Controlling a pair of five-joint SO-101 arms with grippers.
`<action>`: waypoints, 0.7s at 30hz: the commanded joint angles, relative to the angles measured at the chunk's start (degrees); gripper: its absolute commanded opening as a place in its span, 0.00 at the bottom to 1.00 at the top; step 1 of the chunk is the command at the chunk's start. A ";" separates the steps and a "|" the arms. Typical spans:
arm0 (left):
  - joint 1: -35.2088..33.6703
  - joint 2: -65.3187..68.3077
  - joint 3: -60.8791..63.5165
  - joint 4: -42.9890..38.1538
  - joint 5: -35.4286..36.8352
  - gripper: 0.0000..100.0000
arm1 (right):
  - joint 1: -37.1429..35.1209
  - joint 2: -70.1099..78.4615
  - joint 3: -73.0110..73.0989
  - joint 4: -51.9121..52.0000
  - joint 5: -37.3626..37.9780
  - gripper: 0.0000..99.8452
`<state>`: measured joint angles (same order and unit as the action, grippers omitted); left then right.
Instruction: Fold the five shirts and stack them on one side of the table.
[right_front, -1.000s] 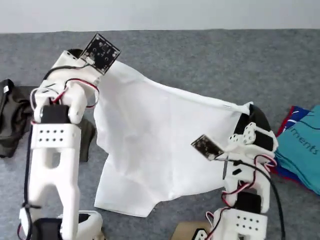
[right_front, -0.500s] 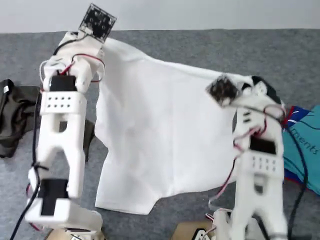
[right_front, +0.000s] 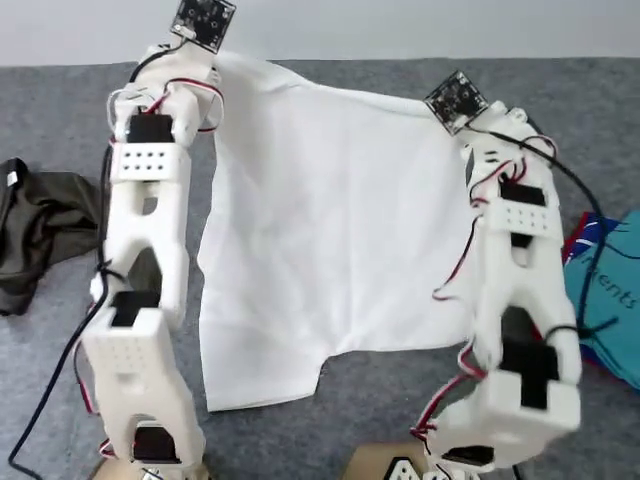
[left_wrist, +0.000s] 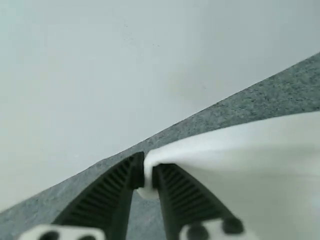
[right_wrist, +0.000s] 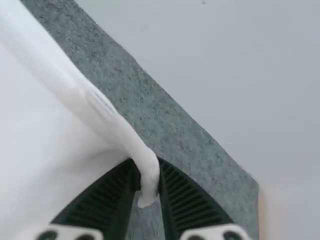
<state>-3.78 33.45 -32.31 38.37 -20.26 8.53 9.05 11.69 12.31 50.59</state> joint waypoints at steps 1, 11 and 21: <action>0.18 4.04 -7.78 -1.41 0.44 0.00 | -0.40 4.18 -8.62 0.48 -0.62 0.01; 0.35 17.85 -23.52 2.46 0.44 0.00 | -0.66 18.77 -27.52 5.41 -1.49 0.01; 1.32 26.90 -39.16 8.62 0.44 0.00 | -0.66 25.63 -39.38 12.09 -8.00 0.01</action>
<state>-2.99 60.62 -66.51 45.93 -20.26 7.82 35.87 -23.74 23.65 44.26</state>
